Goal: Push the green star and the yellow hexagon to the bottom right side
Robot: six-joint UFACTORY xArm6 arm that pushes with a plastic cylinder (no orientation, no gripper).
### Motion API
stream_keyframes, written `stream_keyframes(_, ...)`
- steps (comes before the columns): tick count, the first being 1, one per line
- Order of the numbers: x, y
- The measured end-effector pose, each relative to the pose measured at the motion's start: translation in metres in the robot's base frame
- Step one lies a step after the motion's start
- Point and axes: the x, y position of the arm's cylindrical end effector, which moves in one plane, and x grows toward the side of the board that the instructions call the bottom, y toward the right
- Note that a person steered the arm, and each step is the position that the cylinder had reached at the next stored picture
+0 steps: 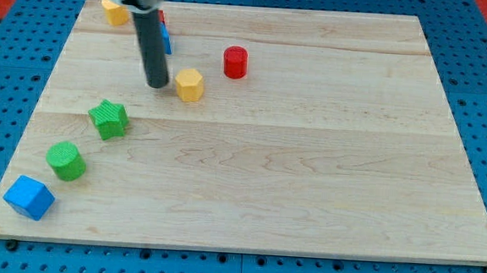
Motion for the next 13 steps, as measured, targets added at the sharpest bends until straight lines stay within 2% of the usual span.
stream_keyframes(1,-0.017,0.003)
stream_keyframes(2,-0.013,0.057)
stream_keyframes(3,0.021,0.055)
stream_keyframes(4,0.009,-0.028)
stream_keyframes(5,0.034,-0.066)
stream_keyframes(6,0.04,-0.126)
stream_keyframes(8,0.069,-0.049)
stream_keyframes(10,0.086,-0.072)
stream_keyframes(11,0.087,-0.026)
stream_keyframes(13,0.081,-0.023)
